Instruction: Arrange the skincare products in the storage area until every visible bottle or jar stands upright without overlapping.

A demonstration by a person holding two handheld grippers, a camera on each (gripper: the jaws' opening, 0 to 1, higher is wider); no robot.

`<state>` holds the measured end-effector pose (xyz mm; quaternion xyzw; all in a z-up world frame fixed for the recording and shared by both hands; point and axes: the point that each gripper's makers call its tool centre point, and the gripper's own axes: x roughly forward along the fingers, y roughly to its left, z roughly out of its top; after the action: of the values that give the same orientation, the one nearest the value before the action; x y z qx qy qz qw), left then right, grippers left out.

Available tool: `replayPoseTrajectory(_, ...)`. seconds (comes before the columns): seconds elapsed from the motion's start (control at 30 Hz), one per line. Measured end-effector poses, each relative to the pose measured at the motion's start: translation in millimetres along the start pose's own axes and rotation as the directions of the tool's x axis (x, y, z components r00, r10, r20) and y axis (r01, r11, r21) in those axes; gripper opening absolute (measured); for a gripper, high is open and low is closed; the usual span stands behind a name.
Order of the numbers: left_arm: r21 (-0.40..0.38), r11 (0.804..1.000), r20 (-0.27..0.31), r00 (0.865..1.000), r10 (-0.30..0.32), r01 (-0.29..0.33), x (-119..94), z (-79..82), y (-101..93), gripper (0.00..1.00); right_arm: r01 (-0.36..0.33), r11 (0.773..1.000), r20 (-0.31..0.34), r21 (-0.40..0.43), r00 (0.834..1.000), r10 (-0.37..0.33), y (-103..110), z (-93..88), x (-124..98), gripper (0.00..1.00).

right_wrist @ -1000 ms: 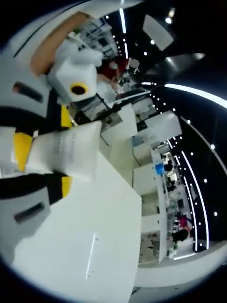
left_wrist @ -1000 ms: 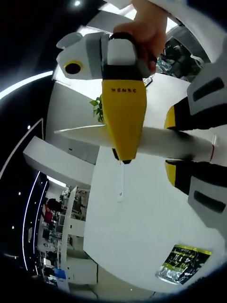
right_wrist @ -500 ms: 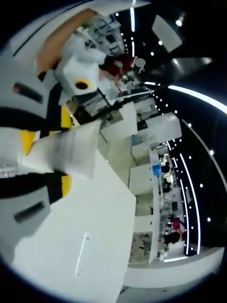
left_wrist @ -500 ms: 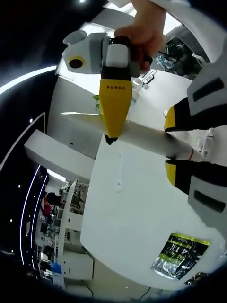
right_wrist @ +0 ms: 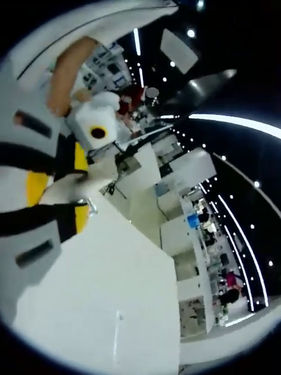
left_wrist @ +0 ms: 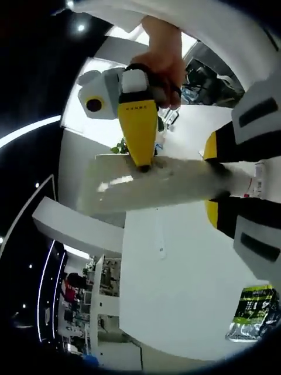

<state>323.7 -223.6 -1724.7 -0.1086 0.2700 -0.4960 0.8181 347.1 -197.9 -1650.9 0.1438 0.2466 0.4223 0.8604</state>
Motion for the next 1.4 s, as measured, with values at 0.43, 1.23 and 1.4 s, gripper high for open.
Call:
replayPoseTrajectory(0.43,-0.139,0.976,0.105,0.983,-0.153,0.167,-0.5,10.6,-18.8,0.10,-0.166,0.968,0.072,0.186,0.985,0.155,-9.2,0.7,-14.2,0.22)
replayPoseTrajectory(1.23,-0.032,0.937,0.039,0.937,-0.346,0.347,-14.3,17.6,-61.9,0.13,-0.356,0.934,-0.253,-0.018,0.906,0.340,14.4,-86.0,-27.1,0.25)
replayPoseTrajectory(1.4,-0.055,0.928,0.050,0.929,-0.367,0.369,-16.4,19.2,-64.4,0.17,-0.380,0.925,-0.245,-0.010,0.898,0.366,17.9,-84.7,-36.5,0.20)
